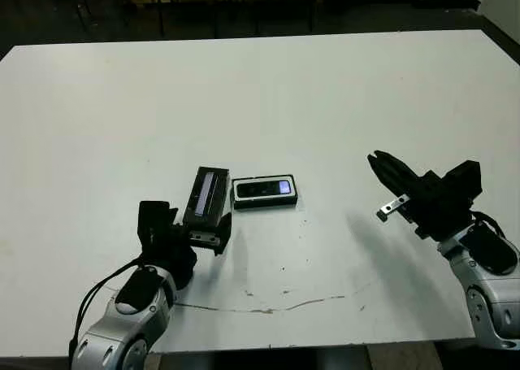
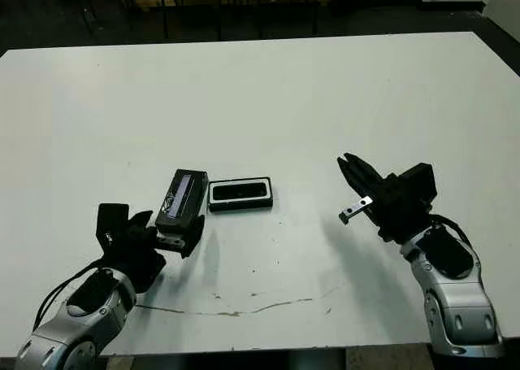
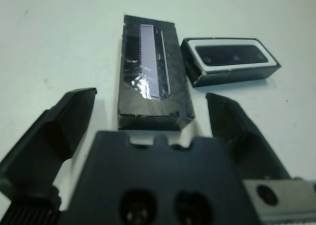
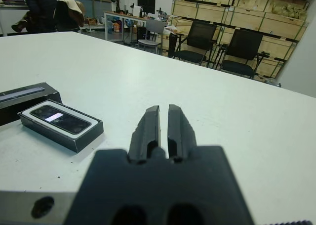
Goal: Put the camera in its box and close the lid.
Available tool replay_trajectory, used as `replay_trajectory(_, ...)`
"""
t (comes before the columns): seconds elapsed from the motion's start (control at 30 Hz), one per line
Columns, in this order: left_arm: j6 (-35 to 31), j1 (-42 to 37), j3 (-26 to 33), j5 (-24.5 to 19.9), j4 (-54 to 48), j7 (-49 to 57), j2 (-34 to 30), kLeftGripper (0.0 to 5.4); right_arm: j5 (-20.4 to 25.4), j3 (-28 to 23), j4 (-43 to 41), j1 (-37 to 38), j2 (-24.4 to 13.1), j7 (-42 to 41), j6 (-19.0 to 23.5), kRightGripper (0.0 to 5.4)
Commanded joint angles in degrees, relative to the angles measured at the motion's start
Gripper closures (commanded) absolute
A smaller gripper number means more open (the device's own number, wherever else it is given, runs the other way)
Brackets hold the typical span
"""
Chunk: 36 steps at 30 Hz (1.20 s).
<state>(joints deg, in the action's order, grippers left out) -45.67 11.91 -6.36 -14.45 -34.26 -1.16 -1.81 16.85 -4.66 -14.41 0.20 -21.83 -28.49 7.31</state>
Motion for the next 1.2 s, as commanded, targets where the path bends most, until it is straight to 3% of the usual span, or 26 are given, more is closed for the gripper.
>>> replay_trajectory(0.03, -0.28, 0.26, 0.34, 0.75, 1.47, -0.06, -0.87, 0.01, -0.32, -0.18, 0.36, 0.64, -0.37, 0.03, 0.93, 5.40)
replay_trajectory(0.67, 1.51, 0.29, -0.10, 2.59, 3.99, 0.39, -0.48, 0.01, -0.10, -0.01, -0.12, 0.79, -0.09, 0.46, 1.44, 5.40)
replay_trajectory(0.97, 5.22, 0.94, -2.11, 5.49, 5.95, 0.63, -0.62, 0.01, -0.01, 0.12, 2.05, 0.58, 0.21, -1.10, -1.46, 5.40)
replay_trajectory(1.1, 4.65, 0.44, -1.50, 4.27, 7.01, -0.82, -0.36, 0.01, -0.24, 0.19, 1.53, 0.80, 0.04, -0.79, -1.07, 5.40)
replay_trajectory(1.2, 4.47, 0.14, -1.42, 3.84, 7.71, -1.15, 0.03, 0.32, 0.00, 0.20, 1.23, 0.81, 0.06, -0.54, -0.16, 5.40)
